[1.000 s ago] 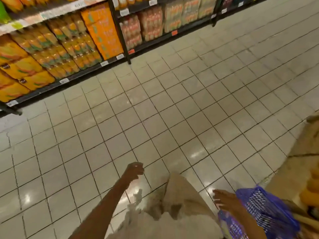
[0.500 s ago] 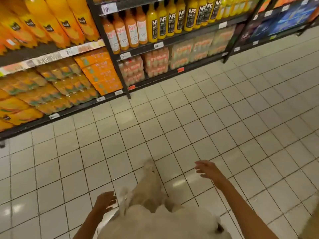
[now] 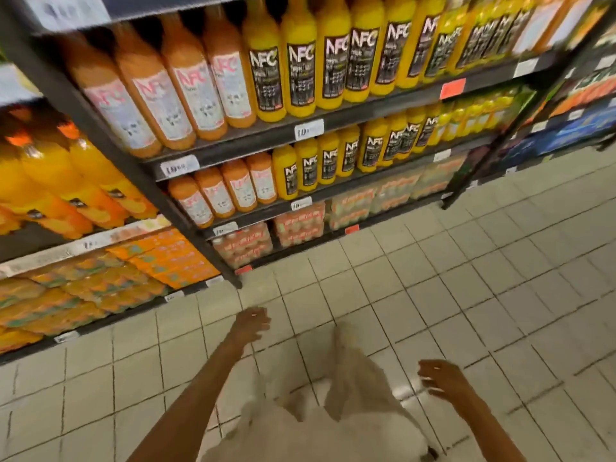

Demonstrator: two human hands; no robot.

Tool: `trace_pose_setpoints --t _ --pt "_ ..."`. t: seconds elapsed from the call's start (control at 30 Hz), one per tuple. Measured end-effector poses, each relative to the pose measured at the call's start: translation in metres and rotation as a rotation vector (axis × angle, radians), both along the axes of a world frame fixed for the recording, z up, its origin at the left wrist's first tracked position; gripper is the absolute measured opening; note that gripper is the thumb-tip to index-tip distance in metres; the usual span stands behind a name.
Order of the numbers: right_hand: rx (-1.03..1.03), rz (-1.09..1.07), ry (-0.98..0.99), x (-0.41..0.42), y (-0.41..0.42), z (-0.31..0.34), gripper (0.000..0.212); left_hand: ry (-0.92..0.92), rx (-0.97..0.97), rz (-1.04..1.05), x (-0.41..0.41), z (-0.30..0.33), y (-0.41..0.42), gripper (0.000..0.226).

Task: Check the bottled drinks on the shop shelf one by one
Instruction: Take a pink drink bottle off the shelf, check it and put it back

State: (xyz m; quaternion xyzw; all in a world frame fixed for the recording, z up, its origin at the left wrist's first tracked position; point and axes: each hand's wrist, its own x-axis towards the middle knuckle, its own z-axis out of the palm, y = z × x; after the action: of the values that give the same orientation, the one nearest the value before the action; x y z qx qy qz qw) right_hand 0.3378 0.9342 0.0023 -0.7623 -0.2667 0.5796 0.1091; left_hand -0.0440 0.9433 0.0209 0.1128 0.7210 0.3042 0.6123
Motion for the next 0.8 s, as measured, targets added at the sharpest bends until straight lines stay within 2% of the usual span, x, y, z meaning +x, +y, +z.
trace_pose_setpoints --t 0.1,0.2,0.3,0.37,0.53,0.67,0.73,0.8 --pt "0.083 0.124 0.016 -0.019 0.127 -0.006 0.023 -0.059 0.083 0.012 0.024 0.0 0.091 0.012" --pt "0.309 0.343 0.027 -0.064 0.25 0.01 0.02 -0.006 0.182 0.197 0.028 0.009 0.138 0.015" --pt "0.61 0.555 0.092 -0.132 0.338 0.063 0.005 0.199 0.265 0.37 0.006 0.041 0.166 0.021" --pt "0.775 0.638 0.241 -0.185 0.378 0.118 0.008 0.38 0.398 0.49 -0.02 0.078 0.184 0.016" --pt "1.146 0.834 0.686 -0.302 0.408 0.261 0.021 0.676 0.867 0.777 -0.095 0.204 0.227 0.014" --pt "1.387 0.909 0.925 -0.376 0.39 0.342 0.026 0.969 1.101 0.778 -0.14 0.286 0.245 0.031" --pt "1.582 0.947 0.909 -0.414 0.38 0.375 0.027 1.154 1.112 0.703 -0.156 0.313 0.255 0.047" --pt "1.809 0.929 0.806 -0.454 0.369 0.404 0.033 1.306 1.063 0.651 -0.169 0.331 0.267 0.057"
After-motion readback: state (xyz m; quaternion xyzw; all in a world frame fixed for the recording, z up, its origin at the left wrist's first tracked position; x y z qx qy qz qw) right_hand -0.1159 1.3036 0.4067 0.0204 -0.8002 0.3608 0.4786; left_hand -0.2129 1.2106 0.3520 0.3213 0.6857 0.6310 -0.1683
